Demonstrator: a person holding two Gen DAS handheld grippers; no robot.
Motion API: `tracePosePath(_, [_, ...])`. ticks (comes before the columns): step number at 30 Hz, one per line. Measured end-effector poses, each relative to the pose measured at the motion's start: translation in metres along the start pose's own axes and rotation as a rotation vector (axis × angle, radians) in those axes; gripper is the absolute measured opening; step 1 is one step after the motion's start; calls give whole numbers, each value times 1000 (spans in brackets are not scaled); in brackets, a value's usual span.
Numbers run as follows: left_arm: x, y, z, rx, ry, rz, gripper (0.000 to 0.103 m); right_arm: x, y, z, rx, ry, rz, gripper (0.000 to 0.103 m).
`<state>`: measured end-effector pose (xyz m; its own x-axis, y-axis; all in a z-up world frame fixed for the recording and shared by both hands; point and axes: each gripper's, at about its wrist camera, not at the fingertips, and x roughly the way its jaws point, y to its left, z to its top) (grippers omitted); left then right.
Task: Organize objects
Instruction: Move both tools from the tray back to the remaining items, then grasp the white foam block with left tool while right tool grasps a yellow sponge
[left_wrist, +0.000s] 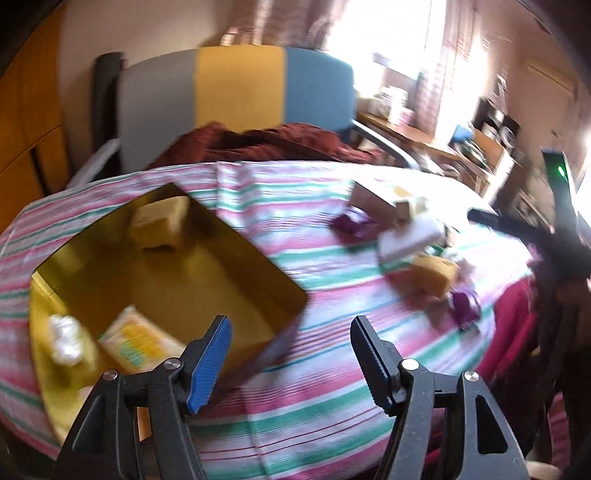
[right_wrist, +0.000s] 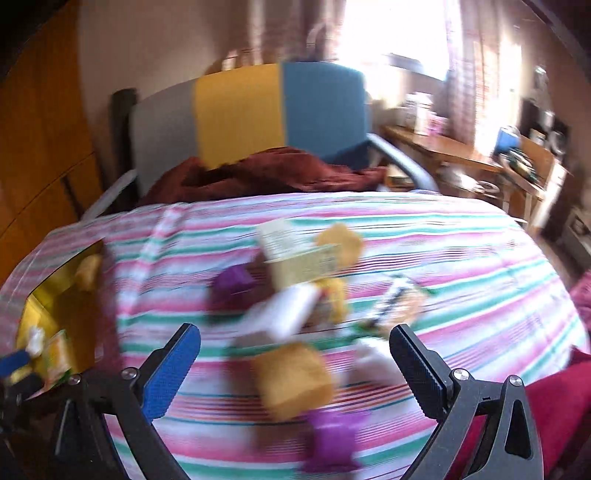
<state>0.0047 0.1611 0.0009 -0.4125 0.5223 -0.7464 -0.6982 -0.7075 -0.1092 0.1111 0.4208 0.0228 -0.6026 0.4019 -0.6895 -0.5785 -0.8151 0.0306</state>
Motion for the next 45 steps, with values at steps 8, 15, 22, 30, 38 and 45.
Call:
tracePosePath(8, [39,-41,16,86,80,-72,68,13,-77,2,190,-27,-92,103])
tracePosePath(15, [63,-79,40,112,93,-137,77,17,-90,2,274,-8,-25,103])
tracePosePath(22, [96,-122,61,190,107,-166,78,15,-92,0,309,-26,4,103])
tracePosePath(30, [138,-148,85,211,135,-137,77,16,-103,0,381,-18,64,103])
tracePosePath(38, [154,-140,90,203,136,-150,27,19,-106,-1,389,-2,83,103])
tracePosePath(45, [110,-114,63,181,76,-197,23,25,-96,0,331,27,97,103])
